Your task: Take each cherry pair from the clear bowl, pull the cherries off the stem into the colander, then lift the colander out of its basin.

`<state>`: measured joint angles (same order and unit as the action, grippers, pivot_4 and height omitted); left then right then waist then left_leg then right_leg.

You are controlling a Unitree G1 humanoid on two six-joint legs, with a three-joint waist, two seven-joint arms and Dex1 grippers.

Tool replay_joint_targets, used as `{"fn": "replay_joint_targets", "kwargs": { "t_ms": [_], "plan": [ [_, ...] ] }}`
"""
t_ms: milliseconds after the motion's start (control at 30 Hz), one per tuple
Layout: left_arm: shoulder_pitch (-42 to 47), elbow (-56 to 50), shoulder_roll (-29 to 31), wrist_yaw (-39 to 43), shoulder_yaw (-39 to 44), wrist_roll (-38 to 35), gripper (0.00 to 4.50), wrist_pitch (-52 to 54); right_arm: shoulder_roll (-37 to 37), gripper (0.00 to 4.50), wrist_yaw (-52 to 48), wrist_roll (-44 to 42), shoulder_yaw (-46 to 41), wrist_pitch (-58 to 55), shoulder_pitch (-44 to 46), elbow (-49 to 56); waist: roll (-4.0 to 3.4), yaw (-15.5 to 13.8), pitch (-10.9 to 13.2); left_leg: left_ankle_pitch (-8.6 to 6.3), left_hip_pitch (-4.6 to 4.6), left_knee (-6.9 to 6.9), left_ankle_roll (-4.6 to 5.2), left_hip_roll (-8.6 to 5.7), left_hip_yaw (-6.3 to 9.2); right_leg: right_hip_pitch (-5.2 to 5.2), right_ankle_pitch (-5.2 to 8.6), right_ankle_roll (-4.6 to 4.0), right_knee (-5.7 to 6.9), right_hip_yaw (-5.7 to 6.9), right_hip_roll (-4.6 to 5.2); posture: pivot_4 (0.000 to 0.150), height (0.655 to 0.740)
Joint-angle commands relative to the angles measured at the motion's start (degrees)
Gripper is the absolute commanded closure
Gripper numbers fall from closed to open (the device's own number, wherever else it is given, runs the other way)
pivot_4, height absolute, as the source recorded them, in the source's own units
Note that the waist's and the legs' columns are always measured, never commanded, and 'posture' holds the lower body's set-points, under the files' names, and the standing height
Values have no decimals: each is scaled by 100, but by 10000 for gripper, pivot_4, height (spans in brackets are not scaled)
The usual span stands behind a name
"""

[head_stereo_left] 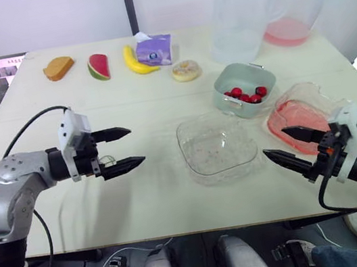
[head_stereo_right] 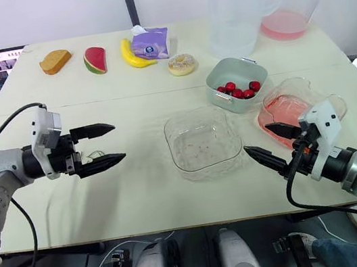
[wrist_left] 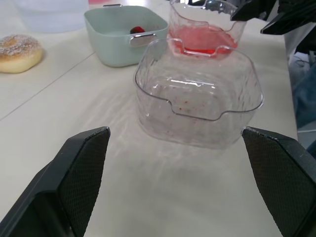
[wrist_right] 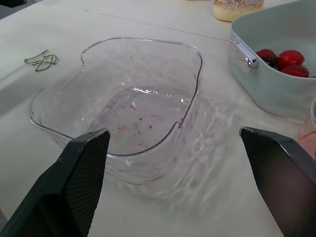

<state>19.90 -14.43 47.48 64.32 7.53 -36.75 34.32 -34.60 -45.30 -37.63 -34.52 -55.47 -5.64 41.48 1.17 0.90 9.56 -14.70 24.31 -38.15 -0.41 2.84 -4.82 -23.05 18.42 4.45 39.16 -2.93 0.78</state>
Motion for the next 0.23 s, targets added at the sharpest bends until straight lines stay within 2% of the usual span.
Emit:
{"fn": "replay_joint_targets", "kwargs": {
  "t_ms": [33,233],
  "plan": [
    [-36,-95,103,44,107,-3,0,-89,-127,592,107,-216,-46,211,15,15,0,0,0,0,0,0,0,0,0,0,0,0,0,0,0,1500,7400],
    [-91,-135,90,1,97,43,0,-130,-328,592,233,-319,16,376,-64,-111,0,0,0,0,0,0,0,1,1,0,0,0,0,0,1,1500,7400]
  ]
}}
